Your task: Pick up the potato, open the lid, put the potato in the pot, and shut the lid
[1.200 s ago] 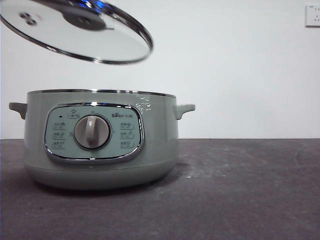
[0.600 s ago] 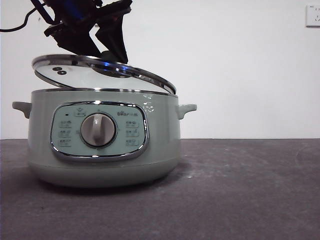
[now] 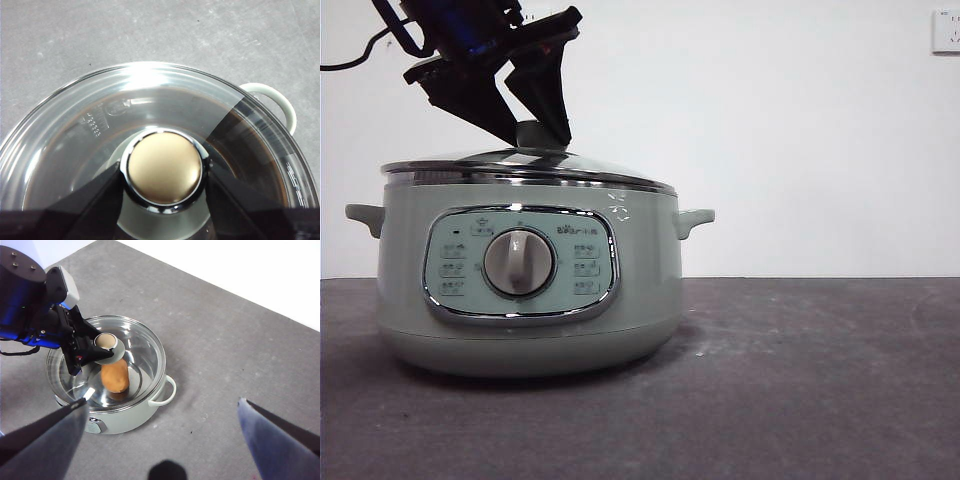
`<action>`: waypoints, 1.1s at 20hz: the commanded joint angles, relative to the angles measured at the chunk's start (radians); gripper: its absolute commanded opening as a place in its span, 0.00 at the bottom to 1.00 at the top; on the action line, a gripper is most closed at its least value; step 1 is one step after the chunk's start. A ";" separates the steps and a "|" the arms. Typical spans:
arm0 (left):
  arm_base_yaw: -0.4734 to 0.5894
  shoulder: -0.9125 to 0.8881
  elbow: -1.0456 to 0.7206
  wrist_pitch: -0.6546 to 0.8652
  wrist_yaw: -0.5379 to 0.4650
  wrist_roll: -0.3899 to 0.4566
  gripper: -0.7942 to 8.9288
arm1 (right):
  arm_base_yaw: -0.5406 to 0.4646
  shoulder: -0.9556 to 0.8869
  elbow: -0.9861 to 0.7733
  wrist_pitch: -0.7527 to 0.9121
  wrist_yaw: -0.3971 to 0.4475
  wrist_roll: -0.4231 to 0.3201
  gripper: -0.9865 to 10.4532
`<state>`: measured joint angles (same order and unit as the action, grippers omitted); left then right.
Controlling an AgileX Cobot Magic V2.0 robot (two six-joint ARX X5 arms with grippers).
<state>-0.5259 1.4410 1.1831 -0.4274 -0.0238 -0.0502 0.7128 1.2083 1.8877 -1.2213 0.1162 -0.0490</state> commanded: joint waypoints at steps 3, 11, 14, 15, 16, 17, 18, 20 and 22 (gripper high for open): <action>-0.003 0.034 0.002 -0.041 -0.001 -0.002 0.07 | 0.000 0.000 -0.002 0.008 0.003 0.007 0.52; -0.003 0.034 0.002 -0.083 -0.001 -0.002 0.15 | 0.000 0.000 -0.002 0.007 0.002 0.016 0.52; -0.003 0.034 0.003 -0.063 -0.002 -0.002 0.52 | 0.000 0.000 -0.002 0.006 -0.005 0.016 0.52; -0.003 0.034 0.004 -0.056 -0.002 -0.002 0.53 | 0.000 0.000 -0.002 0.006 -0.005 0.015 0.52; -0.003 0.033 0.011 -0.059 -0.001 -0.002 0.53 | 0.000 0.000 -0.002 0.004 -0.005 0.016 0.52; -0.003 0.028 0.018 -0.060 0.000 -0.002 0.53 | 0.000 0.000 -0.002 0.000 -0.005 0.016 0.52; -0.003 0.019 0.023 -0.060 0.001 -0.002 0.53 | 0.000 0.000 -0.002 -0.004 -0.005 0.016 0.52; -0.005 -0.016 0.038 -0.063 0.001 -0.002 0.53 | 0.000 0.000 -0.002 -0.013 -0.004 0.016 0.52; -0.005 -0.069 0.057 -0.081 0.001 -0.002 0.53 | 0.000 0.000 -0.002 -0.021 -0.004 0.016 0.52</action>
<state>-0.5270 1.3891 1.2266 -0.5198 -0.0254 -0.0521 0.7128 1.2083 1.8877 -1.2446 0.1120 -0.0441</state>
